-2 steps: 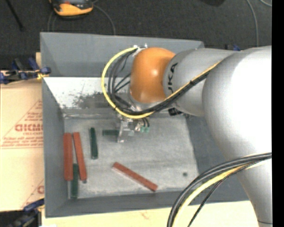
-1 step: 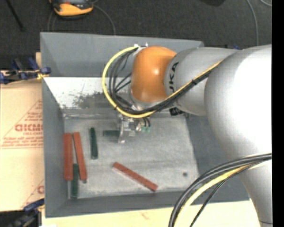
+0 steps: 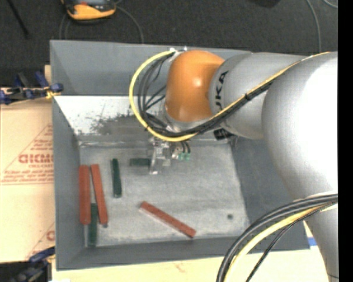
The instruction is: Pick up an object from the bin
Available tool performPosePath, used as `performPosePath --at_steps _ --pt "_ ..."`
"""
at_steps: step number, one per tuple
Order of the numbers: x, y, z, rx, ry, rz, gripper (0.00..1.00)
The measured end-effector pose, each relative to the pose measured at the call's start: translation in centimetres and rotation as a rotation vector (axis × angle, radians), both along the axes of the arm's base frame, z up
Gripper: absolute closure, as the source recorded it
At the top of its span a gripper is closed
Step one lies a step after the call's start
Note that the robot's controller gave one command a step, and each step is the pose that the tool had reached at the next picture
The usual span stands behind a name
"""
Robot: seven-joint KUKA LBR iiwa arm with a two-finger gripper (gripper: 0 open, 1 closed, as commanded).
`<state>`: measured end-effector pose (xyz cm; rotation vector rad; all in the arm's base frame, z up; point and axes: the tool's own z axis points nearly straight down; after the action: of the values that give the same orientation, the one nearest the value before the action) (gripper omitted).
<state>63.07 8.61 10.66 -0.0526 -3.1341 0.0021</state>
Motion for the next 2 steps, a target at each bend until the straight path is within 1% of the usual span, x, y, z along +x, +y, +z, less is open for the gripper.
performPosePath --at_steps 2 --pt "0.3 0.0 4.3 0.002 -0.014 0.000 1.00"
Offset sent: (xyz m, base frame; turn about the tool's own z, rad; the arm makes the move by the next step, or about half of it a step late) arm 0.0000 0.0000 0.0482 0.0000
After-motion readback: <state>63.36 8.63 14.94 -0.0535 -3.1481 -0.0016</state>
